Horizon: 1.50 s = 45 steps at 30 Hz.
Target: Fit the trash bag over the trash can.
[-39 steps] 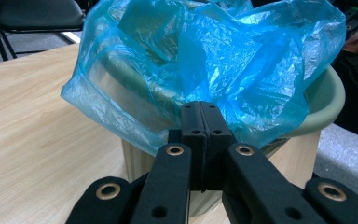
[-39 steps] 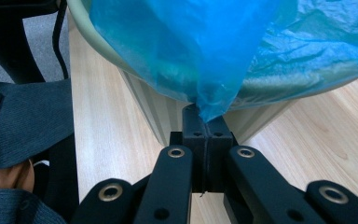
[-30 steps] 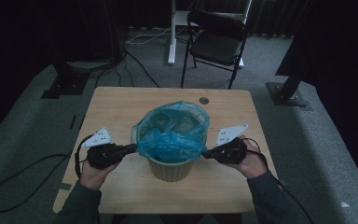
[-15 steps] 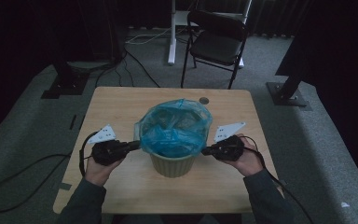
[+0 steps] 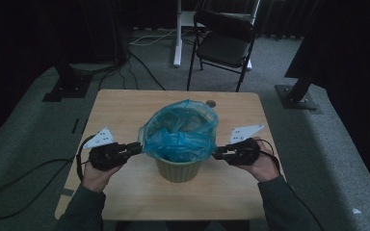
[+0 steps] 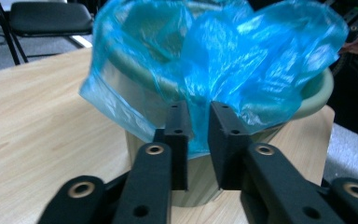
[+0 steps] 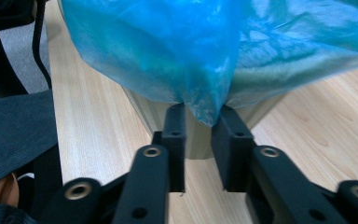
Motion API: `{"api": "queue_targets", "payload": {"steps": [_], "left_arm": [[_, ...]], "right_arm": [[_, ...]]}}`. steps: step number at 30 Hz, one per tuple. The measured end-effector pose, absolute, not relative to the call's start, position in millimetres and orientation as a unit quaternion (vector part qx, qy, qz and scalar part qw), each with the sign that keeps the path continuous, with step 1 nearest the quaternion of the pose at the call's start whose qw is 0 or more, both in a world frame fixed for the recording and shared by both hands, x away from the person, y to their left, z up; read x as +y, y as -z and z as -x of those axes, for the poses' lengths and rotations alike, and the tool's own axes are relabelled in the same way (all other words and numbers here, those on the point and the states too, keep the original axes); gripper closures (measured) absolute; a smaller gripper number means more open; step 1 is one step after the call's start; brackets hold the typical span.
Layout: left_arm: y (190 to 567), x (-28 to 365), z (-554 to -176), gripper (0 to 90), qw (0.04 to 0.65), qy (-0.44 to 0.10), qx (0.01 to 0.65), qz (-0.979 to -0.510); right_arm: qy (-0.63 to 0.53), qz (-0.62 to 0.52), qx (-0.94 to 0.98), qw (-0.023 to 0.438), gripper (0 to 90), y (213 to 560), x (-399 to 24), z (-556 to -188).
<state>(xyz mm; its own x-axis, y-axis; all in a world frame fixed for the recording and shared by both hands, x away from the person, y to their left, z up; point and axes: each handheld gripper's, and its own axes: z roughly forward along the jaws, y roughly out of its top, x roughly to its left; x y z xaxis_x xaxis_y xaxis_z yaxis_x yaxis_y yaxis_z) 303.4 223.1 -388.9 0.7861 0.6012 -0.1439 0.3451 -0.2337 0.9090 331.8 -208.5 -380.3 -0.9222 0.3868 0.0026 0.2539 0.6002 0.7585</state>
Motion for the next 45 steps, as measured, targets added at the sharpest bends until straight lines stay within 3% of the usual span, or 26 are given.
{"api": "queue_targets", "payload": {"steps": [9,23,32,45], "left_arm": [[378,219,-308,67.5,0.549,-0.119,0.297,-0.772],[374,186,-331,58.9,0.545,-0.08,0.284,-0.785],[373,180,-324,83.2,0.54,-0.089,0.268,-0.793],[376,178,-316,88.8,0.541,-0.09,0.26,-0.795]], "right_arm": [[-0.419,-0.184,0.885,0.084,60.2,372,-222,-328],[-0.427,-0.188,0.881,0.084,55.5,367,-231,-328],[-0.443,-0.181,0.873,0.088,53.7,357,-233,-325],[-0.465,-0.172,0.864,0.086,56.0,346,-232,-324]]}}
